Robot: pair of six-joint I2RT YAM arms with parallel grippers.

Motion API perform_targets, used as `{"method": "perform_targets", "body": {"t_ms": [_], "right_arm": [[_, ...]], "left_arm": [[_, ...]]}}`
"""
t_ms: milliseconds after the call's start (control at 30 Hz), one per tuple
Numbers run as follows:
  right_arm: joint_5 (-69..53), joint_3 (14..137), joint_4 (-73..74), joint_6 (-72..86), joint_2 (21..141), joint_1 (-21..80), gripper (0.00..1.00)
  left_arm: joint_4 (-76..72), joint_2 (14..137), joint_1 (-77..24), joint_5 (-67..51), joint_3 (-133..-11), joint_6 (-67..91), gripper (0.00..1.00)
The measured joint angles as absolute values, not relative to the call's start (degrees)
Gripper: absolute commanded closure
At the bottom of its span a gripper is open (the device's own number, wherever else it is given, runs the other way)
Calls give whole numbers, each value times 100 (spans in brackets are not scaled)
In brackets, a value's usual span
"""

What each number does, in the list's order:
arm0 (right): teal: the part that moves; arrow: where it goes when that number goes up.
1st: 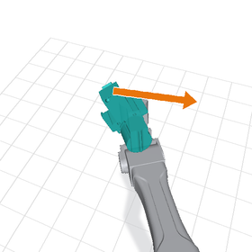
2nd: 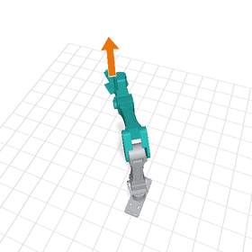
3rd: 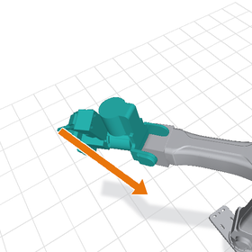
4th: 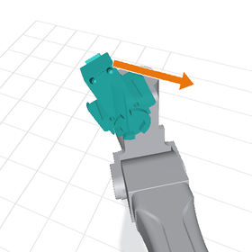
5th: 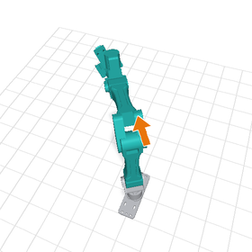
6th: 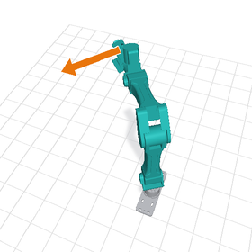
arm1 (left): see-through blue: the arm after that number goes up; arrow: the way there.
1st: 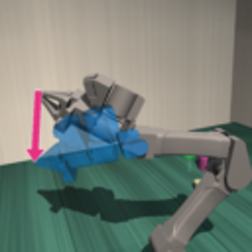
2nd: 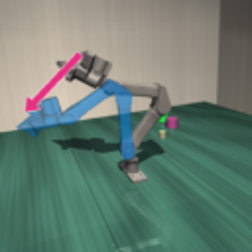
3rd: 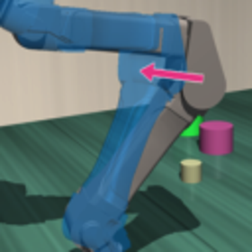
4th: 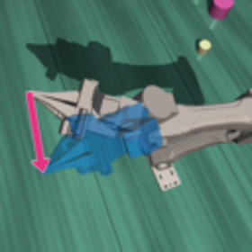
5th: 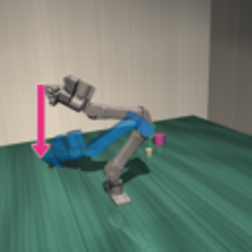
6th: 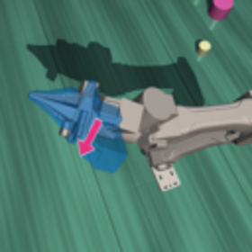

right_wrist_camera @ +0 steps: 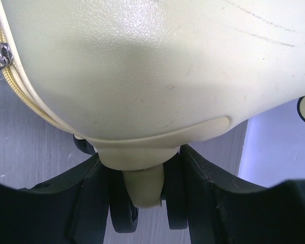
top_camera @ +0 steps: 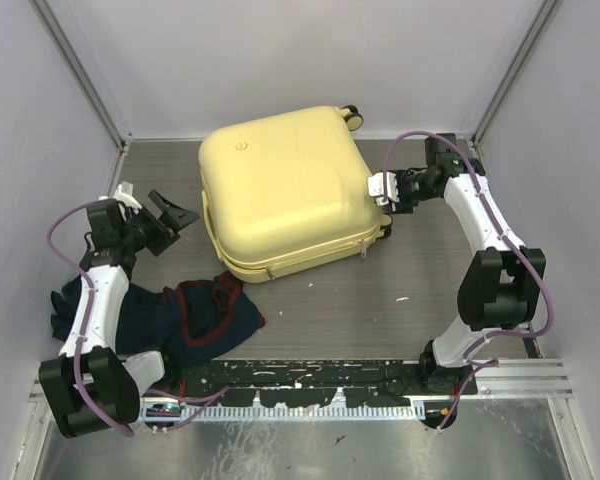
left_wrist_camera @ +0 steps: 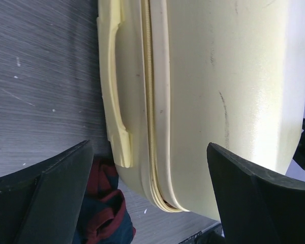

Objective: Pack the luggage

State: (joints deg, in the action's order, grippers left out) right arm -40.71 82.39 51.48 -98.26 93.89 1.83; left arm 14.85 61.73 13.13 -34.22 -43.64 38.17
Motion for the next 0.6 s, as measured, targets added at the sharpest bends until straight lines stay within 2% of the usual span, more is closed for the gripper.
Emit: {"method": "perform_targets", "body": {"t_ms": [67, 233, 300, 367, 467, 600], "right_arm": [[-4132, 8246, 4952, -9793, 9461, 178, 66], [-4268, 8604, 4641, -9559, 9854, 183, 25], [-4244, 8652, 4296, -9244, 9942, 163, 16], [-4257, 8650, 4012, -8956, 9979, 80, 7], [-4497, 8442, 3811, -8584, 9865, -172, 3], [-4770, 7710, 3940, -8348, 9327, -696, 3]], "left_arm": [[1516, 6173, 1363, -3312, -4364, 3817, 7], [1540, 6213, 1378, -3098, -4311, 3822, 7], [1594, 6228, 1382, -2987, -4285, 3822, 11], [1693, 6263, 1396, -2860, -4283, 3815, 20], [1837, 6348, 1420, -2624, -4283, 3780, 24], [1944, 6582, 1437, -2421, -4292, 3710, 26]]}}
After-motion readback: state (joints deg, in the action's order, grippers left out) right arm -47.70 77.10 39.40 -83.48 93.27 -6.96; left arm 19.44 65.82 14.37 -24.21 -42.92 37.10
